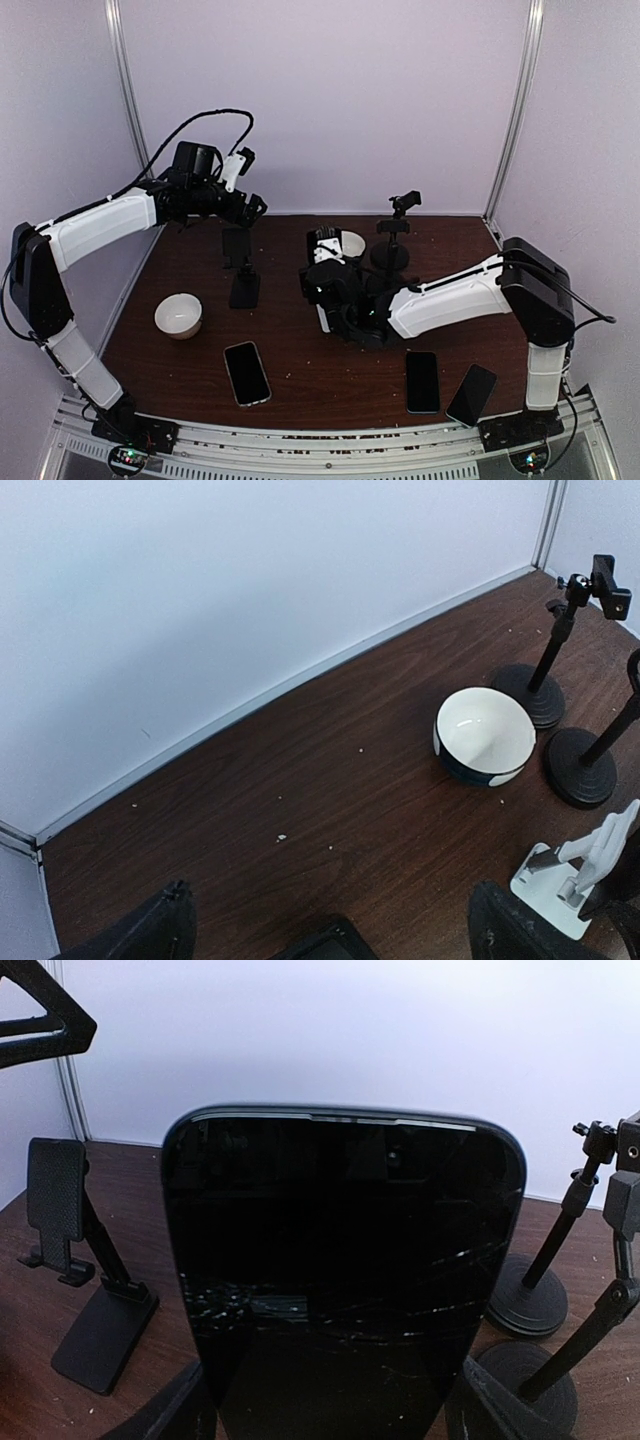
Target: Place the phone on the phone stand
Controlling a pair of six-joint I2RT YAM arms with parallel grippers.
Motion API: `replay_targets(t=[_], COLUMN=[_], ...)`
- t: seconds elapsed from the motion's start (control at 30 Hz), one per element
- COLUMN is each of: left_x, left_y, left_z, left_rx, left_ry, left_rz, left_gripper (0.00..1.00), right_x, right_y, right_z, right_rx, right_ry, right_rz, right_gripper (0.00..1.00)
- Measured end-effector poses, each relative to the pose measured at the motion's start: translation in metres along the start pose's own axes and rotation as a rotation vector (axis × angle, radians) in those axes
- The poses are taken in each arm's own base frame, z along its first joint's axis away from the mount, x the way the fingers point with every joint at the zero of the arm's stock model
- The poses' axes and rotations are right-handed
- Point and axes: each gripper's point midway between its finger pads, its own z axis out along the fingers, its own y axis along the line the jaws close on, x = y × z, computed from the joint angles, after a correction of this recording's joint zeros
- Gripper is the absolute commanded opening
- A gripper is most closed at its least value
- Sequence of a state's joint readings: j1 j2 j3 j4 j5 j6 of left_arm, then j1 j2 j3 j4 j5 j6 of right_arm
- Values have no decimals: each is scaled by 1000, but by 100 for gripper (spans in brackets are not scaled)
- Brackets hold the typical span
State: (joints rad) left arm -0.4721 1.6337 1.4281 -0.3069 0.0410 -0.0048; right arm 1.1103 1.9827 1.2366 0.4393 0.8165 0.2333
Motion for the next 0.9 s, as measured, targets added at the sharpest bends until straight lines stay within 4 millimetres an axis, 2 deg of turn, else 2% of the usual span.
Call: replay_targets(t=[0.53,0.67,0.7,0.9], left_x=[0,0,0,0], left_y=[-1,-1,-1,-1], left_z=[0,0,0,0], left_rx=[4,5,5,7], left_ry=[1,0,0,0], left_rz=[8,11,11,11], left_gripper=[98,98,98,98], right_x=[17,18,18,21], right_y=[-10,-11,-11,-11], right_z=[16,16,16,16], right_rx=[27,26,26,25], right_ry=[8,7,7,16], right_rz=[-10,-8,-8,18], right_gripper=[63,67,69,97])
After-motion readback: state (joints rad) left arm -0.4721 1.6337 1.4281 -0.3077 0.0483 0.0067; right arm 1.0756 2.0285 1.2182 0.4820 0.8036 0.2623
